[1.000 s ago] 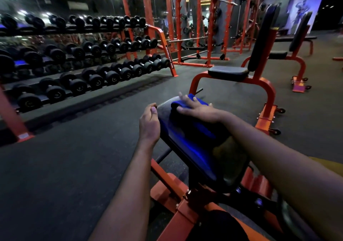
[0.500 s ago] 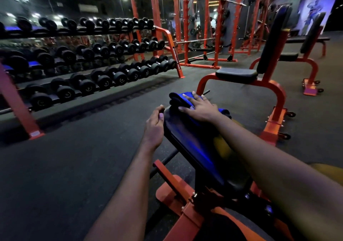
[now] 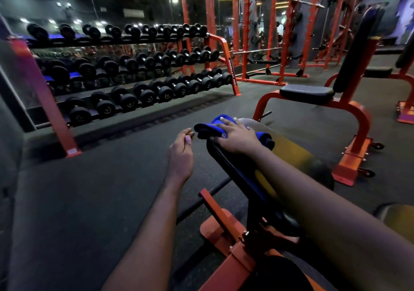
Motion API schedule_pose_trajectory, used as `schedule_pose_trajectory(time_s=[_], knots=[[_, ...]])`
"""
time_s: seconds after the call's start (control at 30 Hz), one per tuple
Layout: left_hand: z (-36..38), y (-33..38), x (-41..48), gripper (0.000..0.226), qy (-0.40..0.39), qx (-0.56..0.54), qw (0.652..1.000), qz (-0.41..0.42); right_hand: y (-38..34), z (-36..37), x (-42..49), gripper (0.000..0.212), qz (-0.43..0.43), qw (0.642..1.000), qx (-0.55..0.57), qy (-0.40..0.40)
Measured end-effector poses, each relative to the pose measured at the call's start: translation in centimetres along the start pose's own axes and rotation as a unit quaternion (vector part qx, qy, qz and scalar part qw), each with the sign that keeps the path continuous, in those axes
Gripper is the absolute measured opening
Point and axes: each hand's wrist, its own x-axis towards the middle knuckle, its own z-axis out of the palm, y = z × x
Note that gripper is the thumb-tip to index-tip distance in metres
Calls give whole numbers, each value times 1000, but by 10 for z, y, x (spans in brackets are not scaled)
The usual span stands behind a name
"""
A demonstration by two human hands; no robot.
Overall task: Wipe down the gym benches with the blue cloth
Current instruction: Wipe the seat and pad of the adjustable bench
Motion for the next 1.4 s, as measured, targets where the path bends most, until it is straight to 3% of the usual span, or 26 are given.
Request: schedule_pose_trajectory(time_s=[0.2,0.43,0.57,0.73,0.87,1.03,1.2,1.4], knots=[[5,1,4,29,15,-13,1000,-4,1,34,-107,62,-30,993,-47,100],[7,8,-8,30,7,-20,1000,-15,1,12,-51,61,103,992,49,54],[11,19,-18,38,-46,-19,998,-25,35,-4,-17,67,152,986,65,20],[15,36,-25,34,-126,41,991,3,83,-6,-28,55,277,949,130,75],[17,38,-23,33,-120,54,991,5,51,12,-73,56,222,962,109,112],[33,35,-23,31,-58,79,995,25,-1,46,-152,61,196,962,30,188],[52,40,-36,30,-28,119,992,4,36,34,-133,62,267,940,108,182],[53,46,-38,36,-50,152,987,1,69,18,-121,63,378,895,176,160]])
